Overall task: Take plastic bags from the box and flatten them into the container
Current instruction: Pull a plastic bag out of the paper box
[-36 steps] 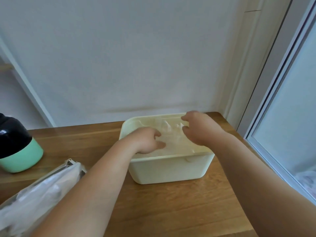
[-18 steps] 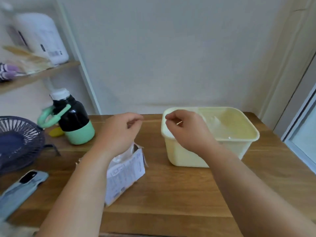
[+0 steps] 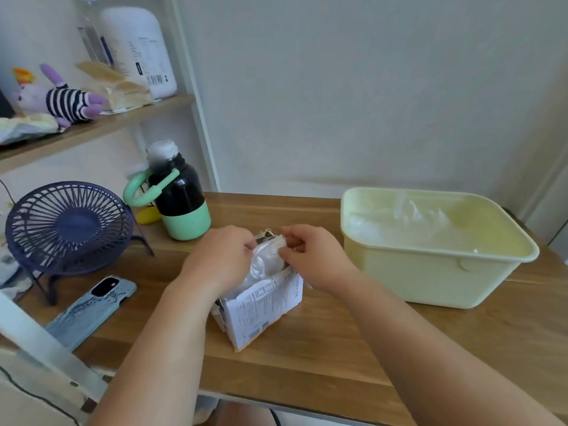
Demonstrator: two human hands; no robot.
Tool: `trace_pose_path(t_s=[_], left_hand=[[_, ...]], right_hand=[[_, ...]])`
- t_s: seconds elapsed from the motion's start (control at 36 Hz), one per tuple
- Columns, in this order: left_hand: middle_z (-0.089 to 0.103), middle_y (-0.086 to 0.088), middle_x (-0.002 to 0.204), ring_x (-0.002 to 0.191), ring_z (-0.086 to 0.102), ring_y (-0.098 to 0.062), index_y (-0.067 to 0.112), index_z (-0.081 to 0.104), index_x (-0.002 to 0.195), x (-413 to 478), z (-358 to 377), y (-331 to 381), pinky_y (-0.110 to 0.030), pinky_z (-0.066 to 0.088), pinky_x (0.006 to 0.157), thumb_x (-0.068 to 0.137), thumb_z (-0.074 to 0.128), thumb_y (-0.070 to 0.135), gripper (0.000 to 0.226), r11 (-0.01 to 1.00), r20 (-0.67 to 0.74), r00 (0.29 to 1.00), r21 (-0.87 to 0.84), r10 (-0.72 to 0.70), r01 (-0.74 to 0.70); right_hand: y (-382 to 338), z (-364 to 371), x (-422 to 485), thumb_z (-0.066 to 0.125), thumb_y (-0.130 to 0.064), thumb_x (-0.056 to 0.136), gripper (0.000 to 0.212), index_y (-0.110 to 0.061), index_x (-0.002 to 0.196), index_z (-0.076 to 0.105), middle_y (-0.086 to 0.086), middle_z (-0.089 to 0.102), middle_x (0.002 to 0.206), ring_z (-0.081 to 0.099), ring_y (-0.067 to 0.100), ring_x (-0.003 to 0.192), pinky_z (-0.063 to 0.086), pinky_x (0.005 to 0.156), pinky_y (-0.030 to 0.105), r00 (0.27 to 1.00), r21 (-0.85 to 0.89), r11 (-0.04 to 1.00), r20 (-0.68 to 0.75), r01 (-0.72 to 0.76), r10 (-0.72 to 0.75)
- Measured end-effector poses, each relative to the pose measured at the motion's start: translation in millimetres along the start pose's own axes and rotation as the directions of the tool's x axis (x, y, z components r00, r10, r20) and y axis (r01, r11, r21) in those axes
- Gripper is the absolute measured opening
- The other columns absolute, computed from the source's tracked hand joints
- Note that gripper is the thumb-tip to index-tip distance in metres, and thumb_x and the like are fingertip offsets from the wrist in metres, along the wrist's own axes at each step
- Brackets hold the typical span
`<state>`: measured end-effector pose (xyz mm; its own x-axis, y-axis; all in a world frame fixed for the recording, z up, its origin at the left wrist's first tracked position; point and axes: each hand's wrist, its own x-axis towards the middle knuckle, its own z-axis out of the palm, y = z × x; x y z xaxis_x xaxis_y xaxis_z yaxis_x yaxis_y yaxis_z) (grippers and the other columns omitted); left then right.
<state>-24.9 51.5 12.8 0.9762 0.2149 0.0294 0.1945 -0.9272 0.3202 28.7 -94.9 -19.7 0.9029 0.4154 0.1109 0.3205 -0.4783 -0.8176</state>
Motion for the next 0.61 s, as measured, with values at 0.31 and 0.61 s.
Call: trace_pose_path(t_s=[0.31,0.61], left_hand=[[0.071,0.02,0.075,0.083,0.061,0.008,0.033,0.067,0.082,10,-3,12,-0.008,0.038,0.071,0.082,0.074,0.016,0.019,0.86,-0.215,0.972,-0.473,0.097,-0.19],[0.054,0.02,0.124,0.112,0.058,0.0,0.039,0.047,0.123,6,10,10,-0.034,0.051,0.098,0.078,0.078,0.021,0.057,0.657,-0.139,0.98,-0.728,0.139,-0.197]], right_hand=[[-1,-2,5,0.058,-0.011,0.088,0.05,-0.024,0.135,0.047,-0.011,0.054,0.082,0.052,0.007,0.072,0.044,0.064,0.021,0.994,-0.006,0.998,0.089,0.061,-0.06],[-5,-13,7,0.053,-0.019,0.096,0.021,-0.021,0.091,0.074,-0.007,0.066,0.074,0.057,0.008,0.064,0.048,0.063,0.025,0.988,0.401,0.911,0.146,-0.1,0.044]])
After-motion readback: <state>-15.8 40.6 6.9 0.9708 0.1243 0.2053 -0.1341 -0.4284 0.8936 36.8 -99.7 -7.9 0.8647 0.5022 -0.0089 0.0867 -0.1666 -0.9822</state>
